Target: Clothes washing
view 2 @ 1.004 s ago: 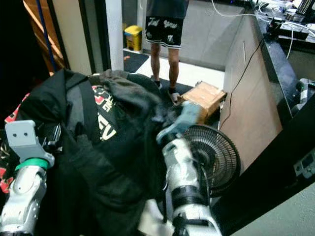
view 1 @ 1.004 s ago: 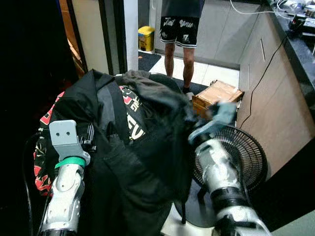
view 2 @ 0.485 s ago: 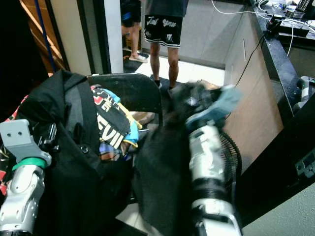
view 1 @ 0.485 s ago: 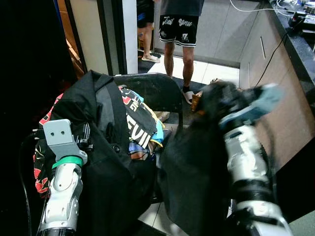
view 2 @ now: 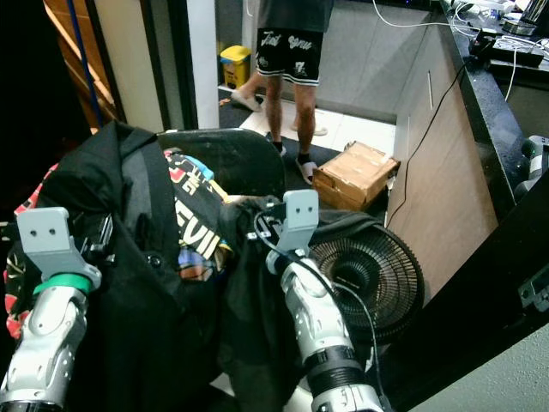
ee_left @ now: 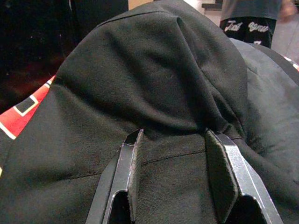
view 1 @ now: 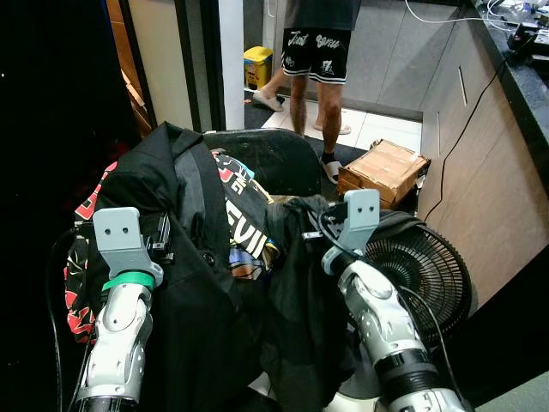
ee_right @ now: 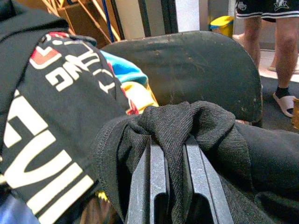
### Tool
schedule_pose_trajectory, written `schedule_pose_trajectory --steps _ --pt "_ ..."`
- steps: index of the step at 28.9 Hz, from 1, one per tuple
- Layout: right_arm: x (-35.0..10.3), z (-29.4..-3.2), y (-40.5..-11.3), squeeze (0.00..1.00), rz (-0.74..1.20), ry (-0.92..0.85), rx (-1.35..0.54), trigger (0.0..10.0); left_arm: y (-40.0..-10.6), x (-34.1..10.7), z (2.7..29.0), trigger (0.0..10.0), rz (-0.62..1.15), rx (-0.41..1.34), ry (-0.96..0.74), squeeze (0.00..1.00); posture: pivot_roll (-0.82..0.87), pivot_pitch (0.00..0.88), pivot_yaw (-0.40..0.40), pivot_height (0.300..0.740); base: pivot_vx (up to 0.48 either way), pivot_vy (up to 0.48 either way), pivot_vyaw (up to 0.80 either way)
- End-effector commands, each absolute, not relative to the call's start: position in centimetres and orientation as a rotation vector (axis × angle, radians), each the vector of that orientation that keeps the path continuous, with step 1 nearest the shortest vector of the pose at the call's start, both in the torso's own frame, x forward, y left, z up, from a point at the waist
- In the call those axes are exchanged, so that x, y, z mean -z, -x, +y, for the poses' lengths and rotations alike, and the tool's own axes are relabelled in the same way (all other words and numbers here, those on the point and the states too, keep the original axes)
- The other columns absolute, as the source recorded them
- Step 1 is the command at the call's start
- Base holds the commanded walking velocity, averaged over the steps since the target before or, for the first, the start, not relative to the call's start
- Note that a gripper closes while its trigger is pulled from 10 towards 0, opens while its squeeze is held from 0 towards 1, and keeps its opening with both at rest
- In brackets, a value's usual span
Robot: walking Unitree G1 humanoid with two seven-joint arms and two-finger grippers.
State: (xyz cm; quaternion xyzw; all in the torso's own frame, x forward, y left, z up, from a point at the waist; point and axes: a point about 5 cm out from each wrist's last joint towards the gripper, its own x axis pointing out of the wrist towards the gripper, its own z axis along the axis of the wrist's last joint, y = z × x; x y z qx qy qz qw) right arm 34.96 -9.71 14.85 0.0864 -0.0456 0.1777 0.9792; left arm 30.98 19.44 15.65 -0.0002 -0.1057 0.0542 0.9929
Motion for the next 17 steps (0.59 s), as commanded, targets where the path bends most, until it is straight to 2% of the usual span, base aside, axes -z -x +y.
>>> schedule_pose_trajectory --steps 1,17 --pt "-15.27 -9.41 -34.72 0.0 -0.118 -0.165 -0.36 10.0 -30.79 -14.95 18.97 10.0 -0.182 -0.082 -0.003 0.0 0.12 0.0 0.029 0.74 0.0 0.0 0.0" --pt "-15.75 -9.48 -34.91 0.0 -0.135 -0.168 -0.331 10.0 -30.96 -15.38 19.24 10.0 -0.197 -0.11 0.029 0.0 0.13 0.0 0.021 0.74 0.0 0.0 0.0"
